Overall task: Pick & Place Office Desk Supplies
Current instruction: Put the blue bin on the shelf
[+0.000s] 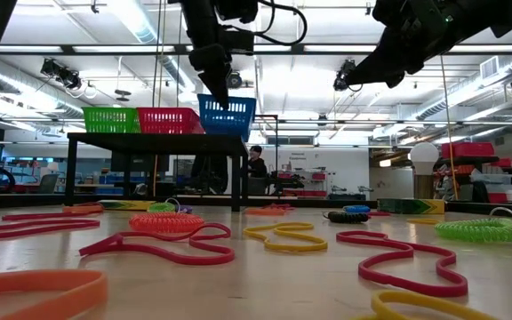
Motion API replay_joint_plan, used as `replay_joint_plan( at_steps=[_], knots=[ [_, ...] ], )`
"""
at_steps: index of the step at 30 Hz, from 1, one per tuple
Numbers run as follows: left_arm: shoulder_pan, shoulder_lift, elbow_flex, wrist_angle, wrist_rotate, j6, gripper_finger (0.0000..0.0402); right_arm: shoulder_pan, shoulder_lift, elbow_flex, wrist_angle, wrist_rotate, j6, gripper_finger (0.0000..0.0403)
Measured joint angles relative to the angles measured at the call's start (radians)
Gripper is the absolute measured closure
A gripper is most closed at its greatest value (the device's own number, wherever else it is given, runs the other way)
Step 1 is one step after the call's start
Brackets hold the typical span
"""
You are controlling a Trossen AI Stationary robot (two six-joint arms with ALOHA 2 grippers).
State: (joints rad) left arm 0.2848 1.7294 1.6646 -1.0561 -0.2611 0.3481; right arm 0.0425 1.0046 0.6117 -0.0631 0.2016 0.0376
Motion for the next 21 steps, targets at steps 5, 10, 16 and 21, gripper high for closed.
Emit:
replay_joint_plan(
  at_steps=[5, 10, 16, 21],
  knots=[
    [0.004, 0.0, 0.0, 0.0, -0.004, -0.019, 0.0357, 0.0, 0.0, 0.0, 0.0, 0.0, 0.003, 0.038],
    [0.005, 0.0, 0.0, 0.0, -0.046, -0.019, 0.033, 0.0, 0.0, 0.0, 0.0, 0.0, 0.003, 0.038],
    [0.005, 0.003, 0.0, 0.004, -0.067, -0.019, 0.0302, 0.0, 0.0, 0.0, 0.001, 0.0, 0.003, 0.038],
    [0.005, 0.005, 0.0, 0.005, -0.126, -0.019, 0.0298, 0.0, 0.0, 0.0, 0.009, 0.0, 0.033, 0.038]
  ],
)
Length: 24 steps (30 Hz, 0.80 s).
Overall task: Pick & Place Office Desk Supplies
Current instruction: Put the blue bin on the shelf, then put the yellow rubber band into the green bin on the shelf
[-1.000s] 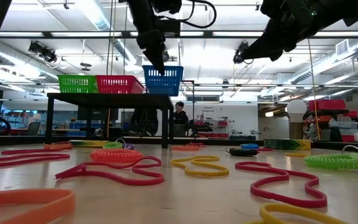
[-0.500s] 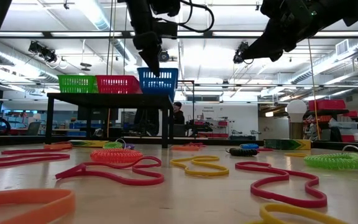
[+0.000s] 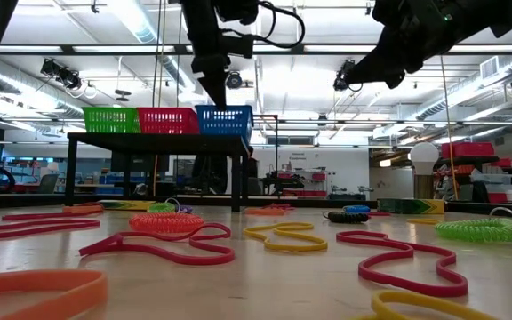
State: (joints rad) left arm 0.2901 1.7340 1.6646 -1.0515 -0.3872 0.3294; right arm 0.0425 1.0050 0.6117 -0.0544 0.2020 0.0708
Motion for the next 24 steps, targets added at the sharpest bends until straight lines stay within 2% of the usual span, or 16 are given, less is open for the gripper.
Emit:
replay_joint_plan(
  at_steps=[5, 20, 24],
  knots=[
    [0.0, 0.0, 0.0, 0.0, -0.019, 0.0, 0.0298, 0.0, 0.0, 0.0, 0.021, 0.0, 0.002, 0.038],
    [-0.003, -0.039, 0.0, -0.029, 0.022, -0.074, 0.0298, 0.0, 0.0, 0.0, 0.044, -0.005, 0.003, 0.038],
    [-0.017, -0.056, 0.041, -0.058, 0.009, -0.084, 0.0298, 0.0, 0.0, 0.0, 0.044, -0.005, 0.003, 0.038]
  ],
)
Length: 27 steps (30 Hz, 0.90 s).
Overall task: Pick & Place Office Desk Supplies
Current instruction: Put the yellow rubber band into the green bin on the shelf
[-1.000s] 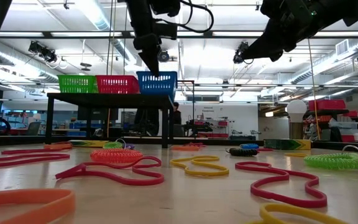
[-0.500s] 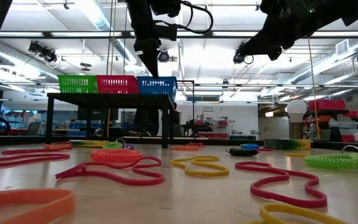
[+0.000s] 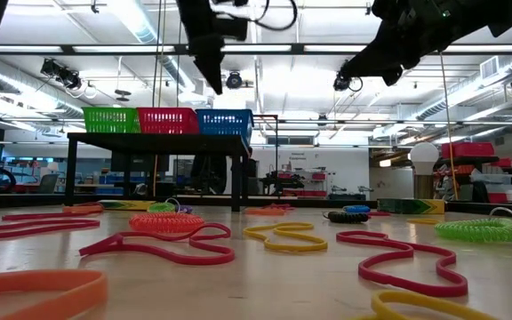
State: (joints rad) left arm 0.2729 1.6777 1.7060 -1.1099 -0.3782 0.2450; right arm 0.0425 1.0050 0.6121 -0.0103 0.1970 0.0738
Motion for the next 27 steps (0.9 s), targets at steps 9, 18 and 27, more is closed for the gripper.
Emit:
replay_joint_plan(
  at_steps=[9, 18, 27],
  knots=[
    [-0.038, -0.021, 0.04, 0.071, 0.154, -0.271, 0.0331, -0.003, 0.002, 0.0, 0.001, -0.004, 0.017, 0.038],
    [-0.162, -0.186, -0.307, 0.435, 0.153, -0.382, 0.0394, -0.036, 0.003, 0.0, 0.0, -0.003, 0.02, 0.038],
    [-0.237, -0.376, -0.611, 0.599, -0.002, -0.588, 0.0385, -0.041, 0.013, 0.0, -0.048, 0.039, 0.122, 0.038]
  ],
)
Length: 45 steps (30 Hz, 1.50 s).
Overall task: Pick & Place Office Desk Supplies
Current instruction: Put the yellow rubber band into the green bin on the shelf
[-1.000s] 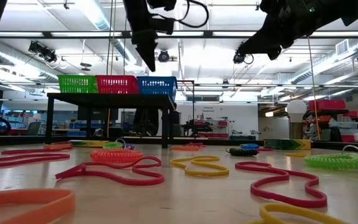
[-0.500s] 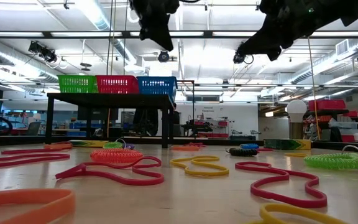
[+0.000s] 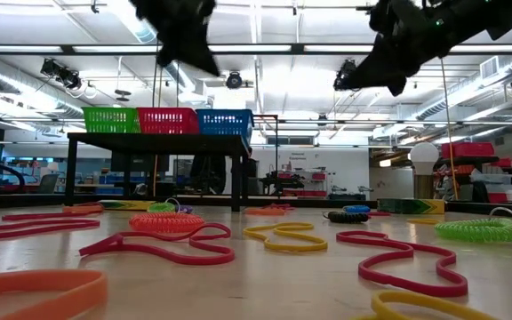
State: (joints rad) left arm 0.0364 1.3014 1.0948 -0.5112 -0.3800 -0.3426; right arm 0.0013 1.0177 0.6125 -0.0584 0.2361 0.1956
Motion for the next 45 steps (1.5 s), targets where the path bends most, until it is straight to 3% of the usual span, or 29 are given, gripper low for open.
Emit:
replay_joint_plan(
  at_steps=[3, 6, 10, 15, 18, 22, 28, 36, 45],
  knots=[
    [0.025, 0.002, -0.082, -0.012, 0.081, -0.038, 0.0387, 0.0, 0.017, 0.0, -0.052, 0.027, 0.035, 0.0381],
    [-0.009, -0.042, -0.223, 0.099, 0.124, 0.061, 0.0396, 0.0, 0.032, 0.002, -0.093, 0.026, 0.101, 0.039],
    [-0.033, -0.157, -0.455, 0.444, 0.189, 0.079, 0.0396, 0.018, 0.079, 0.067, -0.227, 0.031, 0.227, 0.0398],
    [-0.031, -0.261, -0.715, 0.911, 0.196, 0.048, 0.0395, 0.06, 0.164, 0.202, -0.463, 0.047, 0.332, 0.0399],
    [-0.006, -0.28, -0.796, 1.026, 0.195, 0.001, 0.0391, 0.08, 0.215, 0.27, -0.571, 0.048, 0.436, 0.0397],
    [0.023, -0.277, -0.813, 1.045, 0.168, -0.066, 0.0389, 0.099, 0.259, 0.336, -0.698, 0.042, 0.591, 0.0385],
    [0.026, -0.277, -0.812, 1.171, 0.198, 0.1, 0.0393, 0.119, 0.264, 0.388, -0.83, 0.003, 0.767, 0.0335],
    [0.03, -0.267, -0.812, 1.192, 0.197, 0.086, 0.039, 0.153, 0.263, 0.385, -0.995, -0.128, 0.786, 0.0244],
    [0.029, -0.267, -0.812, 1.184, 0.164, 0.166, 0.0389, 0.157, 0.26, 0.096, -0.608, -0.261, 0.643, 0.0232]
  ],
)
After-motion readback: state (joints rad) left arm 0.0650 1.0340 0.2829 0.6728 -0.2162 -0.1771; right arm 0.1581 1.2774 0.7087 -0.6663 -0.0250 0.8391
